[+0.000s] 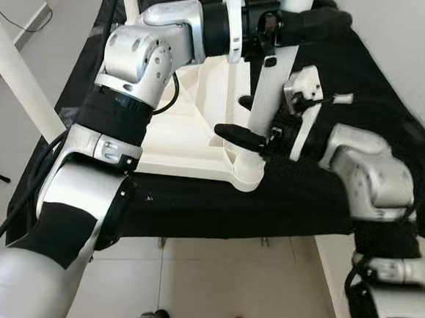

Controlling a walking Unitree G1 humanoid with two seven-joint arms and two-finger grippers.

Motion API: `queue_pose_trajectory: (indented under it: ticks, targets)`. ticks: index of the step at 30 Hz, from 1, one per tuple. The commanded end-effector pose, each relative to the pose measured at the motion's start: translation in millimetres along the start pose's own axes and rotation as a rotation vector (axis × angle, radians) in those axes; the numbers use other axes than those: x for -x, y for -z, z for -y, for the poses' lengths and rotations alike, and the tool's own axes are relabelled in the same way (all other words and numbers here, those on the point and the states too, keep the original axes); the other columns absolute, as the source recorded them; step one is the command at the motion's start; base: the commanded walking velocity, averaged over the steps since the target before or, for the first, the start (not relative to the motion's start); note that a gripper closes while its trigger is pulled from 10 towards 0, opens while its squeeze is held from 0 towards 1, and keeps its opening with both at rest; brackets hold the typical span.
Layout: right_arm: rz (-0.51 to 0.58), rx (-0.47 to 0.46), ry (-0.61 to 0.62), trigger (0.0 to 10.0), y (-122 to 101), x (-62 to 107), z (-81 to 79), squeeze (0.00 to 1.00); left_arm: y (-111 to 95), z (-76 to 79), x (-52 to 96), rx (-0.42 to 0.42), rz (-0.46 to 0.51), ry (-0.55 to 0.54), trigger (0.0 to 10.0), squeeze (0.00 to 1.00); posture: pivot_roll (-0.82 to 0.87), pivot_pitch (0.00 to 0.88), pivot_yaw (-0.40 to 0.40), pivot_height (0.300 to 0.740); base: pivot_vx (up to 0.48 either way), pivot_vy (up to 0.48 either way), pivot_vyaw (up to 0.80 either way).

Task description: Building children table

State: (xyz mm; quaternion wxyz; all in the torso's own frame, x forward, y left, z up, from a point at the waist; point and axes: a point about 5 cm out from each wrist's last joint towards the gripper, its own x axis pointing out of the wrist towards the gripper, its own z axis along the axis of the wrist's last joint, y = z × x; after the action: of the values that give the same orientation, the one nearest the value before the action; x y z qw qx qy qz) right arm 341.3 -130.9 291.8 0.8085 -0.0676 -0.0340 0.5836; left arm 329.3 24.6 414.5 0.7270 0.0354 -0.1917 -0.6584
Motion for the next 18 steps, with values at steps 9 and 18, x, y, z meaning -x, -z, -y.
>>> queue_pose_trajectory:
  ticks: [9, 18]
  targets:
    - [-0.013, -0.009, -0.361, 0.0, -0.5, -23.3, -5.9, 0.00, 2.5, 10.0, -14.5, 0.041, 0.004, 0.085, 0.0, 0.00, -0.03, 0.217, 0.032, 0.740, 0.000, 0.000, 0.00]
    - [-0.011, 0.007, -0.448, 0.0, 1.5, -24.6, -5.3, 0.00, 2.0, 11.7, -16.3, 0.039, 0.004, 0.094, 0.0, 0.00, -0.03, 0.217, 0.034, 0.740, 0.000, 0.000, 0.00]
